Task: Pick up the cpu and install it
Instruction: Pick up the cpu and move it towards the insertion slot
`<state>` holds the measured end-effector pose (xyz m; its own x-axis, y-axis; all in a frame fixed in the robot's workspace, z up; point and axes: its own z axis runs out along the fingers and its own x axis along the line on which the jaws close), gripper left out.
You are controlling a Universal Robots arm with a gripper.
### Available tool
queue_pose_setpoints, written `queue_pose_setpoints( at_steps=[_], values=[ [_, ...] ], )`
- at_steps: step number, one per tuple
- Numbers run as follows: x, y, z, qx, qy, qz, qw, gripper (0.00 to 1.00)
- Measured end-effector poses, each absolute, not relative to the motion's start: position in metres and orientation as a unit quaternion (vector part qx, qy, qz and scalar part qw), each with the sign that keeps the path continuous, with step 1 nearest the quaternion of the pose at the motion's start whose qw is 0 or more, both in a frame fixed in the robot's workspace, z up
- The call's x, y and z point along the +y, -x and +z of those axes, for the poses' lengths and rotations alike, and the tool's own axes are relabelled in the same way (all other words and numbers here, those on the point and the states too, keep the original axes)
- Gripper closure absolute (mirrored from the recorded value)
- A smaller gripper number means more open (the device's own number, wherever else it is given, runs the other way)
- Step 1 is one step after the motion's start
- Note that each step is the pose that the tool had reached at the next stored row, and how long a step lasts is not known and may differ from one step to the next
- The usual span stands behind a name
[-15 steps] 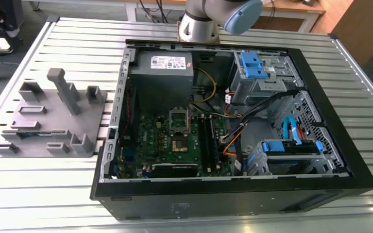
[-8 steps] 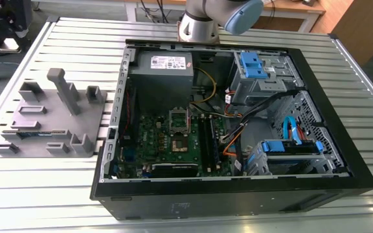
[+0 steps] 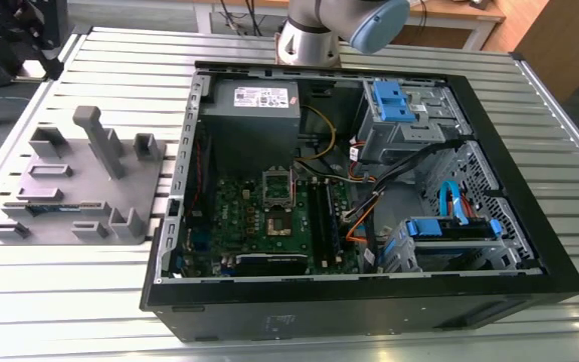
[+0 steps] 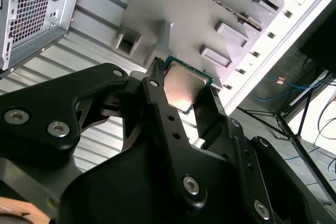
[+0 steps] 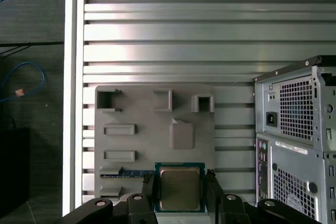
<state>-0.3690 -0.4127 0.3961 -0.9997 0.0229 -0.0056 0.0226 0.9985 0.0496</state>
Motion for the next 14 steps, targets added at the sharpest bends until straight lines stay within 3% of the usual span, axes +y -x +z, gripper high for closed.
queue_pose_setpoints(
  at_steps=[14],
  values=[
    [-0.413,0.339,0.396,1.000,-0.011,0.025,0.003,0.53]
  ],
)
